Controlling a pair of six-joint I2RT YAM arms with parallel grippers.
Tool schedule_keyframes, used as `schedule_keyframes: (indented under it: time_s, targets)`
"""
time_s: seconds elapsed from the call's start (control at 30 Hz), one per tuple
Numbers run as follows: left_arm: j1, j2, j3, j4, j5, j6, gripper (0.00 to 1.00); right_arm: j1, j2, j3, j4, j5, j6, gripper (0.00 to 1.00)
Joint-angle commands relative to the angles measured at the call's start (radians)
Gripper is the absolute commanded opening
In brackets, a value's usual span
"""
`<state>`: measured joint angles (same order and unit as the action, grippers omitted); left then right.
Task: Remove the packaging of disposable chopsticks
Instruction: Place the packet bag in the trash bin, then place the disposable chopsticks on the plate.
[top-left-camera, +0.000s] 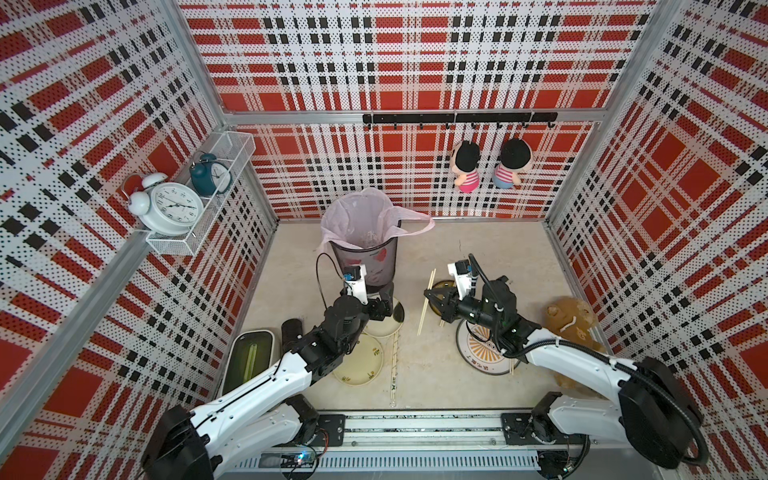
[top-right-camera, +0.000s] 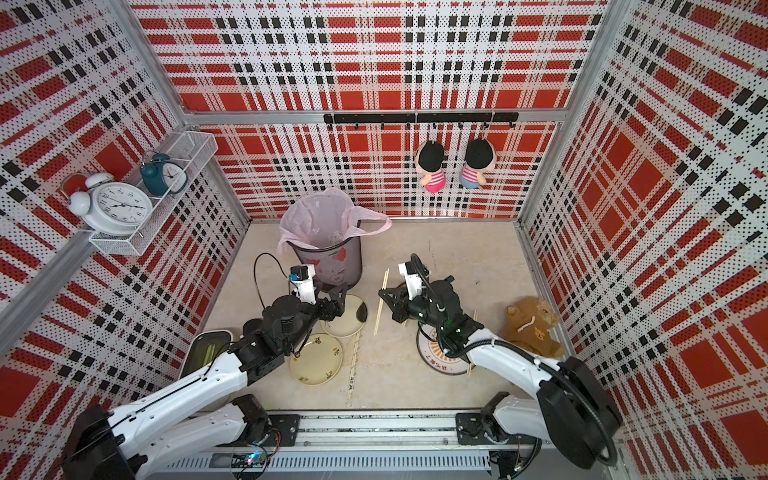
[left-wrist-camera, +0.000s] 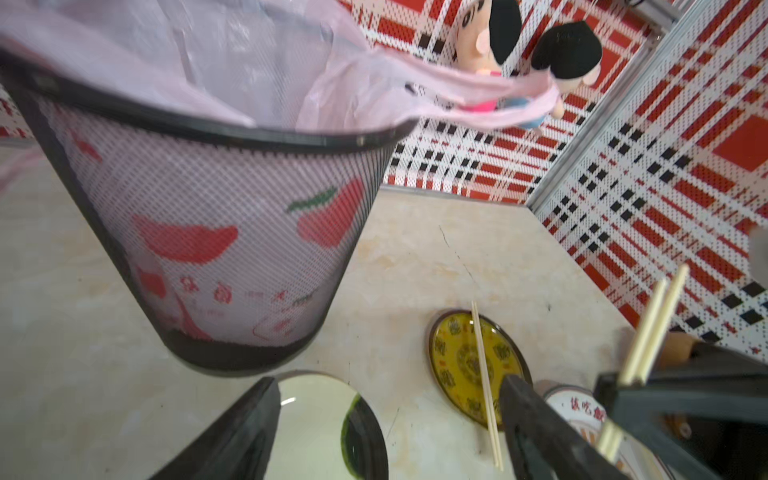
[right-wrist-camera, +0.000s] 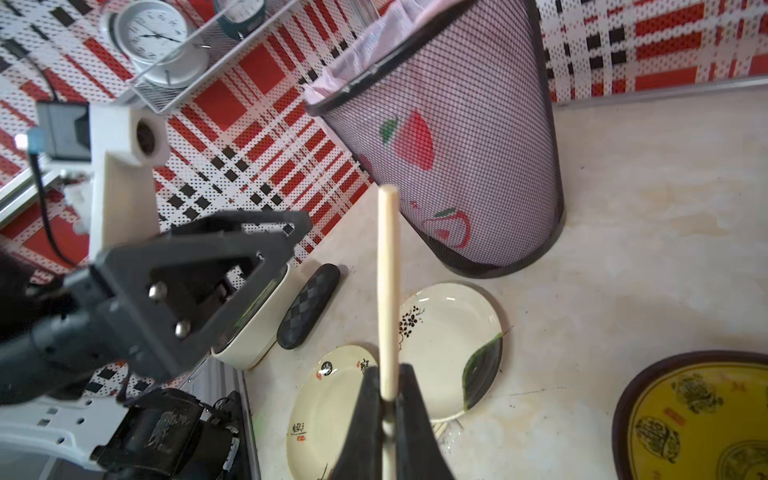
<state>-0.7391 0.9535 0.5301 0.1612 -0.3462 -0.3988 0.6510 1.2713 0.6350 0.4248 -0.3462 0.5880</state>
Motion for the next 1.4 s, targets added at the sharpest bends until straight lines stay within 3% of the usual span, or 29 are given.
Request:
schedule_keyframes:
  time_s: [0.0, 0.47, 0.6, 0.93, 1.37]
  targets:
    - [-0.003, -0.004, -0.085, 0.129, 0.055, -0.036, 0.83, 0.002, 0.08, 0.075, -0.101, 0.005, 0.1, 0.0]
    - [0.009, 0.088, -0.239, 0.301, 0.121, -0.024, 0.83, 0.001, 0.45, 0.301, -0.126, -0.208, 0.277, 0.0]
    - [0.029, 0.141, -0.243, 0.352, 0.164, -0.014, 0.83, 0.001, 0.53, 0.326, -0.044, -0.272, 0.328, 0.0]
    - [0.081, 0.316, -0.225, 0.443, 0.229, 0.008, 0.81, 0.001, 0.644, 0.416, -0.066, -0.29, 0.356, 0.0]
    - [0.085, 0.443, -0.2, 0.486, 0.232, 0.012, 0.68, 0.001, 0.75, 0.491, -0.096, -0.304, 0.361, 0.0]
